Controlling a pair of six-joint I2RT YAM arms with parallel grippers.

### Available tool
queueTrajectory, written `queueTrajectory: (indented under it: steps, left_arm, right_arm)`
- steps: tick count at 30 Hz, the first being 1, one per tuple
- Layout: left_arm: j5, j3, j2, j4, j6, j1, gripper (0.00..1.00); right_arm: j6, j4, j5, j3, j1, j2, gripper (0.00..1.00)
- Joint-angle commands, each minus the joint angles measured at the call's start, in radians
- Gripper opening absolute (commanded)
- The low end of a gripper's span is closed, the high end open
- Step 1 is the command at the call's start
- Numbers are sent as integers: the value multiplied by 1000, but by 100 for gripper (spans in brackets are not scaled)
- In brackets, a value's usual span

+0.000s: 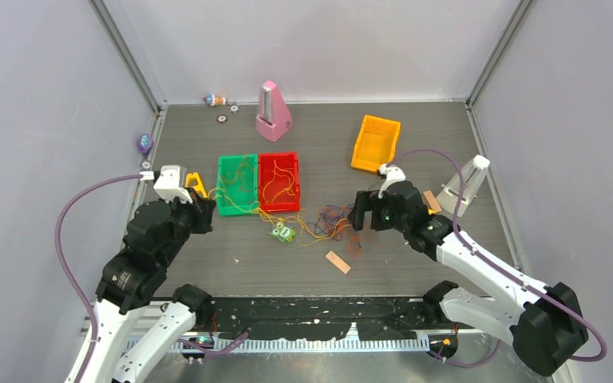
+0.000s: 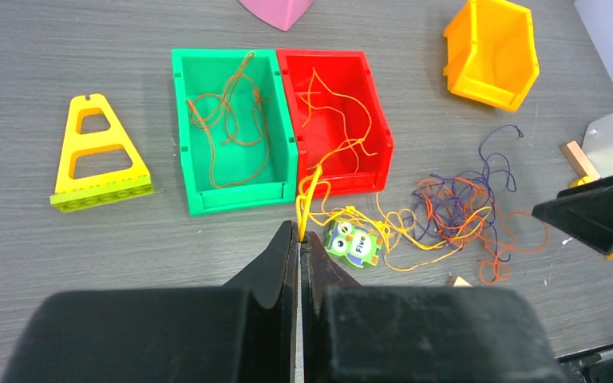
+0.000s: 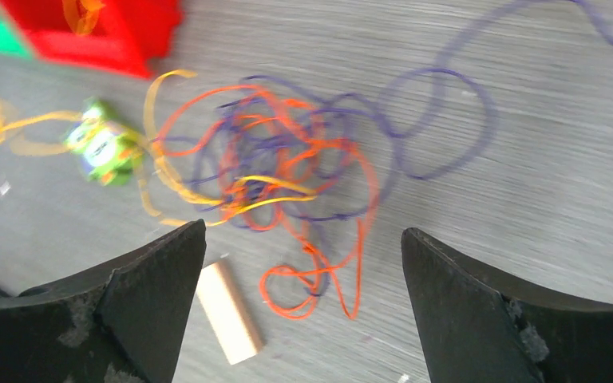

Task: Untangle the cables
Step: Untie the cable.

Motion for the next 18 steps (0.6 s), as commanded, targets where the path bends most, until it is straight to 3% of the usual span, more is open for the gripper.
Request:
queueTrajectory:
  steps: [1,4,8,18]
  left_arm:
    - [48,16,12,65,43,5,0]
    - [50,17,4,68,45,4,0]
    - [68,14,-2,71,42,5,0]
    - [69,69,-9,30,46,5,0]
  right_arm:
    - [-122,113,-111,74,134,19,97]
    - [-163,158,-90,115,278,106,97]
    - [-179,263,-112,167,365,214,100]
    - [-258,397,-2,355,441,523,95]
